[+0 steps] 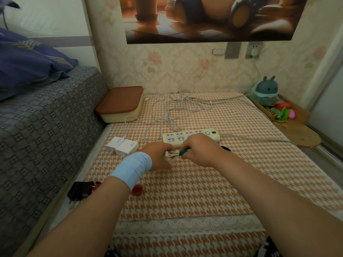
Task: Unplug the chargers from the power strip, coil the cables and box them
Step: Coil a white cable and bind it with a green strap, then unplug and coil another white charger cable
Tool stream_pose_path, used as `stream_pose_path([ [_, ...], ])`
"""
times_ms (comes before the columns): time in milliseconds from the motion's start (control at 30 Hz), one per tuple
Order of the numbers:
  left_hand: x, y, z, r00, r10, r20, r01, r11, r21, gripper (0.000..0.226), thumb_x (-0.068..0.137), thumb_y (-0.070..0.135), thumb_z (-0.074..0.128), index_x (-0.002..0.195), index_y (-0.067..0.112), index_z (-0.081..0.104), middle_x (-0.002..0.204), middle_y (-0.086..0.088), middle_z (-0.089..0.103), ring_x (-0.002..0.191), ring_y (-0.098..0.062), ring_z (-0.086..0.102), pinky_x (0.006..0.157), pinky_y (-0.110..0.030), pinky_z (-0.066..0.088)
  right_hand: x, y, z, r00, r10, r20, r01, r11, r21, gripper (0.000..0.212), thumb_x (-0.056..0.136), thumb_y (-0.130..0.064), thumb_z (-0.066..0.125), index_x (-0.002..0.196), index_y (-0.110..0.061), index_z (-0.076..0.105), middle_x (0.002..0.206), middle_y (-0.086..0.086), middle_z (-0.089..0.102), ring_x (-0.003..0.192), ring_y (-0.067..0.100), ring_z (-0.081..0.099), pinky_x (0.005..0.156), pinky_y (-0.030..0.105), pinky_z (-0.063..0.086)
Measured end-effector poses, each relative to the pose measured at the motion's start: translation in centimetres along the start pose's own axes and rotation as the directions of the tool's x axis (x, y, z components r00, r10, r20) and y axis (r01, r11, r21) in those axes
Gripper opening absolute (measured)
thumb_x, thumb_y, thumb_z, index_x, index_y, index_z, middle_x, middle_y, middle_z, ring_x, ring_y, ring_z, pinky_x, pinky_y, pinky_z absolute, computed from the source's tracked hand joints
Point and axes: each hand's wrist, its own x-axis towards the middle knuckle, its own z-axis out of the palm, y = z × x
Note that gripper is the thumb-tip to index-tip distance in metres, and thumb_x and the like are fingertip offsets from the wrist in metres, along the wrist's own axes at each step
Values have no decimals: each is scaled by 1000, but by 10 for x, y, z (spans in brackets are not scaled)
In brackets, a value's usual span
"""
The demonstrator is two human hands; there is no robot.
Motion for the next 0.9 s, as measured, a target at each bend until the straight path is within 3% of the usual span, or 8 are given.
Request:
stream_pose_path([
  [67, -11, -12, -16, 996, -7, -93, -1, 996, -85, 26, 80, 23, 72, 102, 30, 59, 98, 4, 63, 88, -20, 59, 77, -33, 51, 3, -11, -10, 998, -1, -70, 8, 996, 89, 14, 86, -35, 78, 93, -23, 77, 89, -5, 70, 80, 15, 63, 74, 40, 57],
  [200, -44, -40, -46, 973, -38, -228, -3, 984, -175, 37, 72, 30, 82, 96, 31, 53, 90, 10, 60, 81, -14, 57, 70, -31, 49, 11, -40, -20, 990, -6, -138, 41, 966, 256, 19, 77, -35, 86, 84, -22, 74, 85, -6, 69, 81, 13, 64, 73, 38, 55],
  [300, -67, -62, -50, 971, -96, -218, 59, 983, -171, 42, 68, 34, 86, 98, 25, 58, 93, 5, 61, 85, -18, 58, 76, -37, 52, 21, -68, -4, 995, -48, -92, 70, 964, 258, 18, 80, -33, 85, 87, -20, 74, 89, -3, 69, 84, 17, 64, 76, 40, 55],
  [433, -88, -101, -44, 961, -237, -140, 235, 971, -32, 47, 65, 36, 87, 103, 29, 60, 95, 10, 53, 87, -14, 52, 77, -28, 46, 35, -105, 35, 995, -100, 13, 93, 964, 250, 17, 90, -25, 76, 105, -19, 74, 108, 1, 69, 100, 22, 63, 81, 36, 52],
  [500, -96, -121, -37, 951, -297, -88, 299, 954, -1, 46, 67, 36, 86, 106, 30, 63, 101, 8, 56, 90, -15, 55, 79, -28, 48, 41, -120, 57, 992, -113, 52, 100, 973, 207, 24, 93, -22, 71, 117, -19, 73, 121, 5, 68, 109, 23, 62, 87, 34, 51],
  [600, -104, -143, -25, 950, -307, -57, 309, 951, 29, 41, 78, 35, 76, 116, 30, 64, 121, 4, 61, 107, -18, 57, 94, -32, 48, 47, -135, 81, 986, -96, 136, 82, 991, 103, 26, 96, -23, 65, 122, -20, 70, 122, 7, 66, 104, 25, 62, 82, 35, 52],
  [733, -113, -161, -14, 953, -304, 7, 303, 949, -89, 43, 93, 25, 60, 135, 33, 53, 149, 2, 41, 138, -22, 37, 113, -35, 32, 51, -138, 90, 972, -59, 229, 56, 998, 22, 27, 96, -20, 61, 121, -20, 71, 122, 7, 65, 103, 25, 62, 87, 40, 56],
  [900, -111, -172, -9, 931, -364, 38, 366, 929, -61, 46, 87, 25, 72, 130, 36, 59, 152, -3, 40, 136, -26, 41, 112, -36, 35, 53, -137, 91, 973, -68, 219, 73, 997, -17, 35, 92, -19, 63, 127, -20, 68, 130, 5, 64, 111, 24, 61, 92, 38, 55],
])
